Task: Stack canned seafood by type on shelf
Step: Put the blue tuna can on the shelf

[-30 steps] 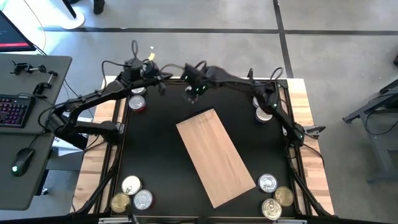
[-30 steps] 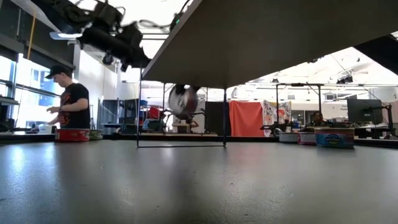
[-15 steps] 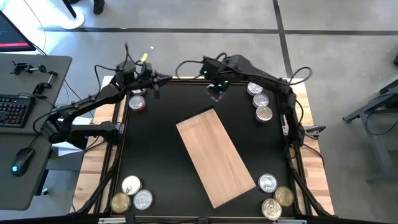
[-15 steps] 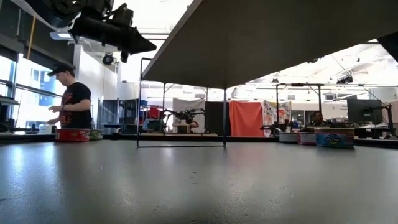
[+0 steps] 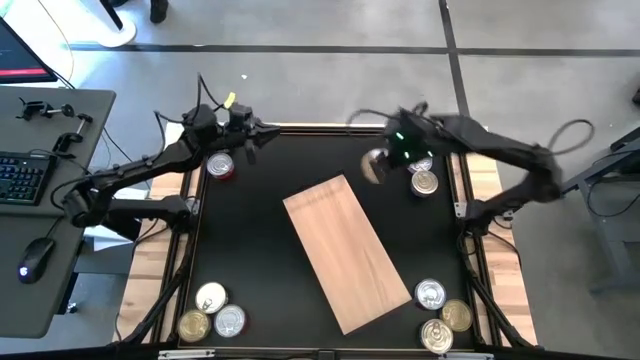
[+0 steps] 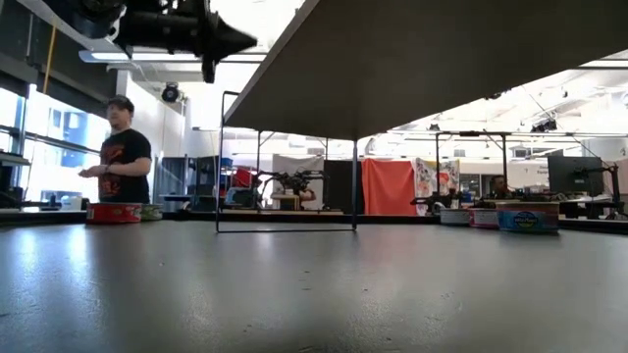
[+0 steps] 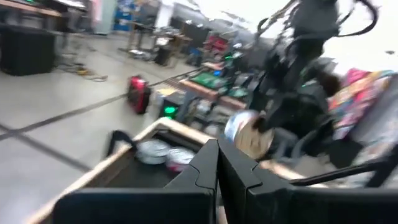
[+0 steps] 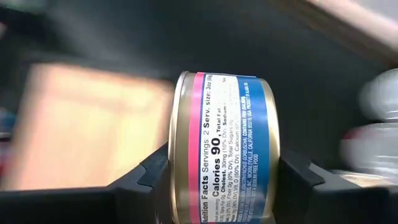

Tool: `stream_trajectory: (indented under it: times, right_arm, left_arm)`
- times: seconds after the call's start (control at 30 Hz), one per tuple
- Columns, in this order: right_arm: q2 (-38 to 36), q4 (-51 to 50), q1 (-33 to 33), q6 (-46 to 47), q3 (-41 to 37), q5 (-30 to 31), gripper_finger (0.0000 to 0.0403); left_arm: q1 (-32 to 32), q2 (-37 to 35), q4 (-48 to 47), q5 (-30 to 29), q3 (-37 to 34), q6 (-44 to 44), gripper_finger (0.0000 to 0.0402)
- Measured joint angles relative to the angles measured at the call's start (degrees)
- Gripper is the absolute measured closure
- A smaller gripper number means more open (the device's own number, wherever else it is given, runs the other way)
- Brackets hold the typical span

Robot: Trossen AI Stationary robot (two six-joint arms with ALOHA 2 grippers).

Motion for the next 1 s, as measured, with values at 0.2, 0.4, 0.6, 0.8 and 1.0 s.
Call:
stream_trajectory:
  times: [0.2, 0.4, 0.6, 0.8, 1.0]
  right_arm:
    - [-12.39, 35.52, 3.42, 10.17, -22.33, -7.65, 0.0231]
    - [-11.51, 61.26, 6.44, 20.16, -34.52, -11.71, 0.0231]
    - [-6.42, 69.57, 7.91, 27.68, -38.09, -10.24, 0.0231]
    - [-0.99, 75.84, 8.11, 31.34, -38.0, -10.6, 0.0231]
    - [3.74, 78.53, 8.66, 36.07, -38.05, -12.03, 0.0184]
  left_arm:
    - [-11.21, -0.38, 6.22, -7.81, 0.0, -6.04, 0.0402]
    - [-22.52, -0.35, 8.99, -24.67, 0.0, -6.37, 0.0402]
    - [-27.97, -0.35, 10.91, -34.55, 0.0, -4.26, 0.0402]
    - [-28.4, -0.35, 11.4, -35.54, 0.0, -3.38, 0.0401]
    - [-28.4, -0.35, 11.27, -35.13, 0.0, -3.18, 0.0401]
